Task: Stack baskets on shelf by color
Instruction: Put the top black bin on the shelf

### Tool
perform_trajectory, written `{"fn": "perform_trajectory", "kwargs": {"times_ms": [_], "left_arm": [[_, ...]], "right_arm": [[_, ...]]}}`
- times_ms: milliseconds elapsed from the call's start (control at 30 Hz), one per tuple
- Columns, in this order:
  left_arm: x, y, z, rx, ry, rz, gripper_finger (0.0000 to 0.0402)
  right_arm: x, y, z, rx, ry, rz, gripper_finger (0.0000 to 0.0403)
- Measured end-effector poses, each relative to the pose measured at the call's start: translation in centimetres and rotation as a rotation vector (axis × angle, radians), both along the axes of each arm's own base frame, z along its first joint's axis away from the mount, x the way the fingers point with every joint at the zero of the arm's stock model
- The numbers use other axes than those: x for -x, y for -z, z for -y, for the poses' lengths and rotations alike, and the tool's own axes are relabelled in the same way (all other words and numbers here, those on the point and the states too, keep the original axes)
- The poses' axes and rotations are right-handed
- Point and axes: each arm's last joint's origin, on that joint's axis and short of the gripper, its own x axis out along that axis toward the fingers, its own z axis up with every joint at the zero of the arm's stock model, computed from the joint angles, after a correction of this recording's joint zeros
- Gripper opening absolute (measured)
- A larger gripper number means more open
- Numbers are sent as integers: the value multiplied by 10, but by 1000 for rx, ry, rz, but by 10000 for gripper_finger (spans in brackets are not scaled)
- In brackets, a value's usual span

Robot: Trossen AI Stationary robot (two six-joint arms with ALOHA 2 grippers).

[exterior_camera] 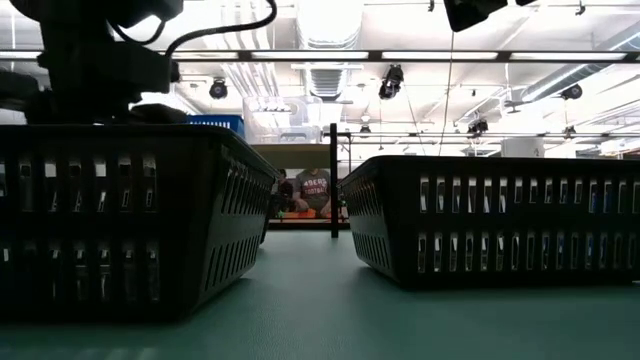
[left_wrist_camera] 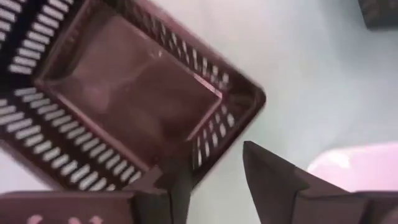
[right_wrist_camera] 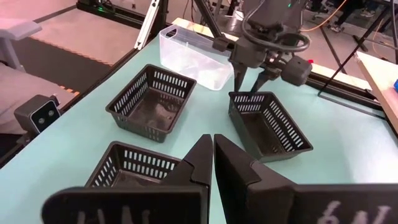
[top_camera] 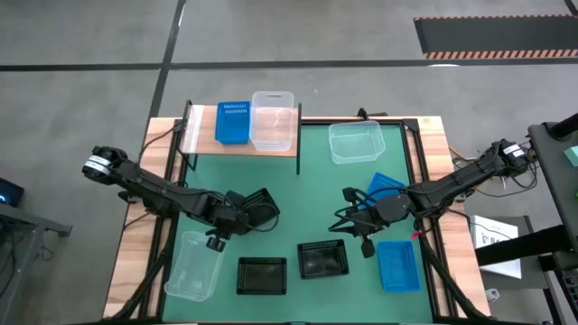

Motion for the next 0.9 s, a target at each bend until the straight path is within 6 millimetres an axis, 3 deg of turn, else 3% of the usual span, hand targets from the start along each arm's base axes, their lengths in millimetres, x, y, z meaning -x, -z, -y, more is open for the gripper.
{"fn": "perform_trajectory", "kwargs": {"times_ms": [200, 367, 533, 700, 900], "left_arm": [[-7, 6, 2, 0, 2, 5, 76], [-8, 6, 3, 0, -1, 4, 16], [-13, -2, 6, 22, -24, 32, 5], [-25, -27, 15, 55, -9, 114, 2], [-43, -80, 22, 106, -5, 247, 1]], "right_arm": [[0, 0, 0, 0, 0, 0, 9], [0, 0, 0, 1, 0, -1, 9], [0, 0, 0, 2, 0, -2, 9], [0, 1, 0, 4, 0, -8, 9], [1, 1, 0, 6, 0, -14, 9]]}}
